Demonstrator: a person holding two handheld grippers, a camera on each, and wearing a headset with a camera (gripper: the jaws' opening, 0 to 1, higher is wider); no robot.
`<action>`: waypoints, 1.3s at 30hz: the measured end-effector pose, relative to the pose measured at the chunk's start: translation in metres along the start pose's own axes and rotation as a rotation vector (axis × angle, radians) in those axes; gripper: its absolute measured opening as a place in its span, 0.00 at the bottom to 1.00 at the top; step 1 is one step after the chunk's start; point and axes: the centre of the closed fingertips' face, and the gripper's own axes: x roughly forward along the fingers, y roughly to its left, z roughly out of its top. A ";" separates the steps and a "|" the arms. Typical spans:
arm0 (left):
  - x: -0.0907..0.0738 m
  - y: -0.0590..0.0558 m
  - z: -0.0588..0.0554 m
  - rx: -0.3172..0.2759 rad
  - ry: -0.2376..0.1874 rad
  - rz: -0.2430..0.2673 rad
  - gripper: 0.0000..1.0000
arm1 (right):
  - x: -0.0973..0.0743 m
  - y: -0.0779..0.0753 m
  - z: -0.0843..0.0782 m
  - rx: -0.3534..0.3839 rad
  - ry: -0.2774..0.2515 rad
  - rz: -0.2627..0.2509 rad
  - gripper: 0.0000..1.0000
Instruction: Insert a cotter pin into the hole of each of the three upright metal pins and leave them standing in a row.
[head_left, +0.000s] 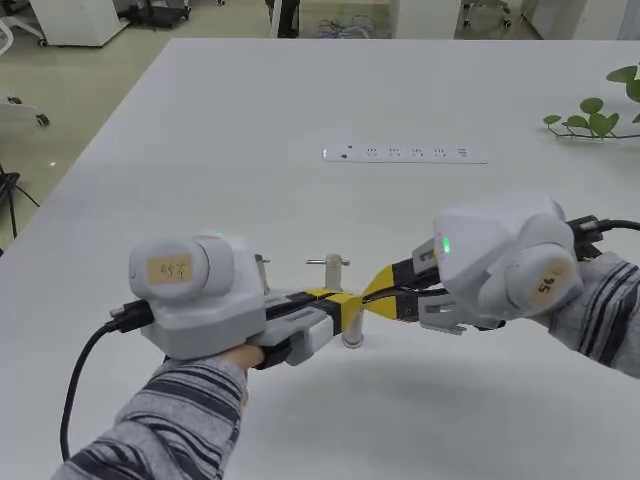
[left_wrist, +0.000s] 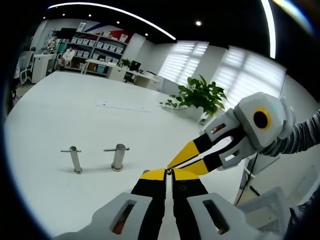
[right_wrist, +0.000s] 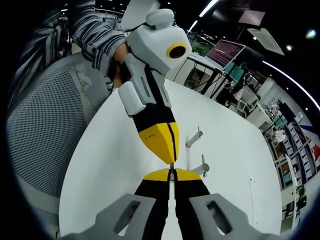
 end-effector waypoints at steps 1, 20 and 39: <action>0.000 0.001 0.000 0.014 0.000 -0.001 0.00 | 0.000 -0.001 0.000 0.011 -0.004 -0.005 0.00; -0.006 -0.010 -0.010 0.208 0.046 -0.087 0.00 | -0.003 0.010 -0.010 0.078 0.001 0.049 0.00; -0.011 -0.015 -0.015 0.329 0.073 -0.127 0.00 | -0.004 0.025 -0.006 0.043 0.014 0.127 0.00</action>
